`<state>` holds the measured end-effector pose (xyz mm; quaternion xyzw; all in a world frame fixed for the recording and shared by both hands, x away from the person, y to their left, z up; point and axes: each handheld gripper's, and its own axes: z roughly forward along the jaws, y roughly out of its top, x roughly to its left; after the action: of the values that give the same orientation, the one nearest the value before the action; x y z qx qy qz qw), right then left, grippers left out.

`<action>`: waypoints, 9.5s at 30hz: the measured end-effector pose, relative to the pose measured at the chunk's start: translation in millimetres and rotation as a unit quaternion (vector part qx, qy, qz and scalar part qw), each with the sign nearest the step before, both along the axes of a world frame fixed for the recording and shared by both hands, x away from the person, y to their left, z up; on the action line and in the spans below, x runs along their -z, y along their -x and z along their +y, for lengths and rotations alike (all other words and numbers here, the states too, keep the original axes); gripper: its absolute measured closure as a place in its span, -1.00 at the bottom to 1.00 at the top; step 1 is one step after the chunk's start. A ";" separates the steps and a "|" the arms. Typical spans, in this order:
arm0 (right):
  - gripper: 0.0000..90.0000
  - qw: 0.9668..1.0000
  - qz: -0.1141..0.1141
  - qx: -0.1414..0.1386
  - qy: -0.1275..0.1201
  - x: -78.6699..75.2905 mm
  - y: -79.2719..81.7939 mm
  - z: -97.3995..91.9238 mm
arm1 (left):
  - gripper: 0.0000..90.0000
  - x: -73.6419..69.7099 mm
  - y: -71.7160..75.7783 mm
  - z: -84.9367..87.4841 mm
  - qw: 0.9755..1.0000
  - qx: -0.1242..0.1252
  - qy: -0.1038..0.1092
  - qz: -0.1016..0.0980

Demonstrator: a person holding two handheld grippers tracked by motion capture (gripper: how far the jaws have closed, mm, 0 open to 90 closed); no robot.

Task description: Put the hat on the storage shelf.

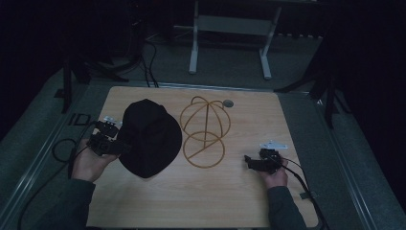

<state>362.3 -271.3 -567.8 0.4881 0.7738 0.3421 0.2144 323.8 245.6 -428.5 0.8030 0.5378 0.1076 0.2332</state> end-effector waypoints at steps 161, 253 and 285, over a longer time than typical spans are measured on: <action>-0.57 1.000 -0.001 -0.002 0.000 0.0 -0.6 0.3 | 0.92 -47.1 -55.7 -9.5 0.994 0.087 -0.053 0.045; -0.57 1.000 0.001 -0.001 -0.001 -0.1 -0.5 0.4 | 0.92 -103.7 -32.3 20.7 0.988 0.143 -0.014 -0.061; -0.57 1.000 0.001 -0.001 -0.001 -0.1 -0.5 0.4 | 0.92 -124.1 -26.0 28.4 0.986 0.144 -0.002 -0.078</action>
<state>362.9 -270.9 -567.6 0.4877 0.7742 0.3425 0.2133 349.8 274.1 -304.3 0.8617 0.3963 0.1367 0.2860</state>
